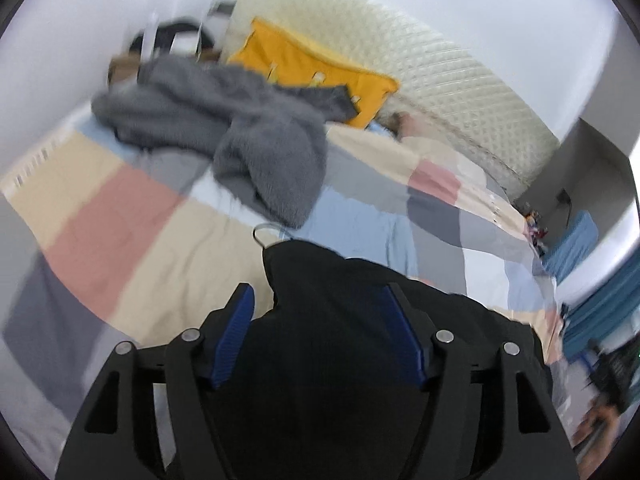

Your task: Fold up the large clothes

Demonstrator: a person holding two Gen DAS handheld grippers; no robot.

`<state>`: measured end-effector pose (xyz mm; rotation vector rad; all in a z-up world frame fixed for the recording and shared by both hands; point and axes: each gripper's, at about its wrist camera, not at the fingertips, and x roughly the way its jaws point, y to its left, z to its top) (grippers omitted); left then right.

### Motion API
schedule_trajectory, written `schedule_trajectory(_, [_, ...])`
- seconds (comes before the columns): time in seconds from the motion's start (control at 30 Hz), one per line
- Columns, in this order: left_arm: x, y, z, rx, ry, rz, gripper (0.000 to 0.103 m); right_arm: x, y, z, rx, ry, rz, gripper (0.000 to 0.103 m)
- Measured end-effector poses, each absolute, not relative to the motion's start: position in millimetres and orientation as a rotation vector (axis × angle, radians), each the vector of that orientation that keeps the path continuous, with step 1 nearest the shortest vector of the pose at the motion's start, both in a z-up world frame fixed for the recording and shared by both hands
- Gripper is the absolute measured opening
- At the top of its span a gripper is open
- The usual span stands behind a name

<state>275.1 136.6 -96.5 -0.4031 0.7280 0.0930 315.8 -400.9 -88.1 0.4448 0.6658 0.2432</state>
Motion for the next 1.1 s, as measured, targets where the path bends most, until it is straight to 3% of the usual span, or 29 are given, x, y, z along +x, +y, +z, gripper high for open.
schedule_trajectory(0.17, [231.4, 115.2, -33.7, -0.318, 0.670, 0.055, 0.067, 270.7, -392.0, -15.2, 0.389, 0.551, 0.266, 0.065])
schedule_trajectory(0.33, [180.8, 95.4, 36.5, -0.300, 0.567, -0.022, 0.069, 208.1, -369.2, 65.1, 0.313, 0.411, 0.306, 0.077])
schedule_trajectory(0.57, [118.0, 62.5, 96.1, -0.209, 0.463, -0.092, 0.069, 116.3, -340.8, 140.7, 0.214, 0.229, 0.346, 0.081])
schedule_trajectory(0.77, [72.6, 47.7, 111.4, -0.183, 0.410, -0.151, 0.071, 54.0, -320.0, 160.8, 0.153, 0.136, 0.380, 0.081])
schedule_trajectory(1.1, [0.8, 13.1, 112.3, -0.097, 0.342, -0.250, 0.071, -23.5, -294.3, 142.5, 0.084, 0.058, 0.408, 0.081])
